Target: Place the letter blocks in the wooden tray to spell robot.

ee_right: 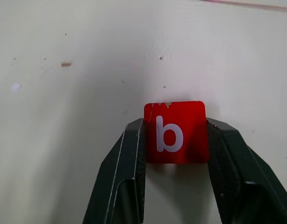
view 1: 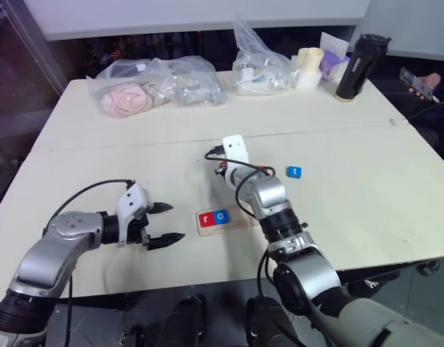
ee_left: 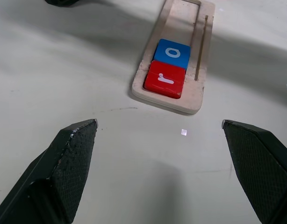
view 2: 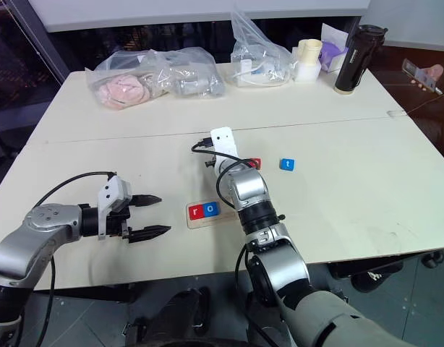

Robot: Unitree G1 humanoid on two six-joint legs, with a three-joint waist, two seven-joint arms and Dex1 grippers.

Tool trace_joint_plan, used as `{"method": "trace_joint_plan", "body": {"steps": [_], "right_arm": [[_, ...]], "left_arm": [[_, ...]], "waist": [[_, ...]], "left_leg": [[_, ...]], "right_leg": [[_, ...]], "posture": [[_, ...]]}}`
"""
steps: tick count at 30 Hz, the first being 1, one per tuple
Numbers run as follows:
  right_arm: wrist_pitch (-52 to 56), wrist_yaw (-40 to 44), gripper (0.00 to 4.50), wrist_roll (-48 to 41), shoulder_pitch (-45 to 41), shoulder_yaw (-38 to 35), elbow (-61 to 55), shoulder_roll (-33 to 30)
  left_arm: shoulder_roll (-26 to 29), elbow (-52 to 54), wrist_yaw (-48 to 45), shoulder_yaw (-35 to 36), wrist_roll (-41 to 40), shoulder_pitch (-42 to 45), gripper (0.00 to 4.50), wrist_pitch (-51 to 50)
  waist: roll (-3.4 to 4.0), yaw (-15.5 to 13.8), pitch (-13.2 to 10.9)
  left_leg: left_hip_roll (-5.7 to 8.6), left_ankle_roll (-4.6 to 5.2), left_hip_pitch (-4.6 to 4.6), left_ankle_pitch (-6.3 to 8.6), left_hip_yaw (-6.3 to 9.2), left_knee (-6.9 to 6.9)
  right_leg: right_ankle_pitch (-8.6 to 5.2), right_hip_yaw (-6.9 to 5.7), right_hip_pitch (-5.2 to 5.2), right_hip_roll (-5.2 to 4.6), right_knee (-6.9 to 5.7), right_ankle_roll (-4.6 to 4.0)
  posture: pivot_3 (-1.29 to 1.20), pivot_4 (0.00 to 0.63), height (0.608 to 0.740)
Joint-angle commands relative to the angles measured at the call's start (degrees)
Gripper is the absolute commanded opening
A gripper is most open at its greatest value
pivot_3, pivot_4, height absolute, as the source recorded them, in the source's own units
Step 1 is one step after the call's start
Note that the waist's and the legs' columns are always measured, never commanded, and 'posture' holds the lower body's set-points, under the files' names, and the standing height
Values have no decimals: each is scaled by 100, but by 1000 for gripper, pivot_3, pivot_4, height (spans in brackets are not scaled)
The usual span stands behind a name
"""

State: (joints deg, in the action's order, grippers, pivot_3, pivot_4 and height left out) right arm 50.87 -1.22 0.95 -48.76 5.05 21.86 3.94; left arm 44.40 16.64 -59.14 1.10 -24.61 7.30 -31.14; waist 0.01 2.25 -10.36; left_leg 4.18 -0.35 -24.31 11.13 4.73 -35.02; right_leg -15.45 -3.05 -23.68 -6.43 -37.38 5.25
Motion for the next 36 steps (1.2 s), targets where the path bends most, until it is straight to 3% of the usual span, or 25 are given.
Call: {"method": "trace_joint_plan", "body": {"steps": [1,5,11,21,29,35,36], "right_arm": [[1066,572,1187,-132,264,43,-1903,-703],[2680,956,1187,-472,817,-244,-3768,-1401],[4158,1299,1187,-833,1615,-576,-5661,-2234],[4163,1128,1187,-1102,2817,-999,-6197,-2389],[4163,1005,1187,-1255,2978,-1070,-6199,-2427],[4163,1179,4159,-1468,2751,-1190,-5957,-2818],[4163,1295,4485,-1563,2682,-1186,-5899,-2959]], "left_arm": [[65,189,-201,53,-210,37,4500,61],[136,102,-434,-14,-179,85,4500,245],[123,-34,-598,-66,-167,204,4500,300],[39,-226,-670,-260,-82,346,4500,439],[39,-215,-648,-270,-50,325,4500,438],[-18,-114,-570,-223,-135,276,4500,329],[-24,-104,-551,-223,-139,276,4500,317]], "waist": [[2,-54,-3],[1,-126,-2],[6,-157,-5],[1,-158,-7],[1,-162,-8],[-1,-161,-9],[0,-159,-9]], "left_leg": [[2,0,-5,0,1,-2],[4,1,-12,1,-1,0],[-12,2,-15,1,3,3],[-4,2,-15,1,-7,-3],[-4,2,-15,1,-6,-6],[-3,2,-16,1,-6,-5],[-3,2,-16,1,-6,-6]], "right_leg": [[0,-1,-2,-2,1,0],[-1,-1,-8,-6,8,1],[-3,-3,-17,-7,4,-2],[-2,-6,-5,-25,21,0],[-2,-8,-3,-26,23,0],[-3,-8,-3,-27,24,0],[-3,-9,-2,-27,24,0]], "posture": [[0,150,725],[0,150,725],[0,150,725],[0,150,725],[0,150,725],[0,150,725],[0,150,725]]}}
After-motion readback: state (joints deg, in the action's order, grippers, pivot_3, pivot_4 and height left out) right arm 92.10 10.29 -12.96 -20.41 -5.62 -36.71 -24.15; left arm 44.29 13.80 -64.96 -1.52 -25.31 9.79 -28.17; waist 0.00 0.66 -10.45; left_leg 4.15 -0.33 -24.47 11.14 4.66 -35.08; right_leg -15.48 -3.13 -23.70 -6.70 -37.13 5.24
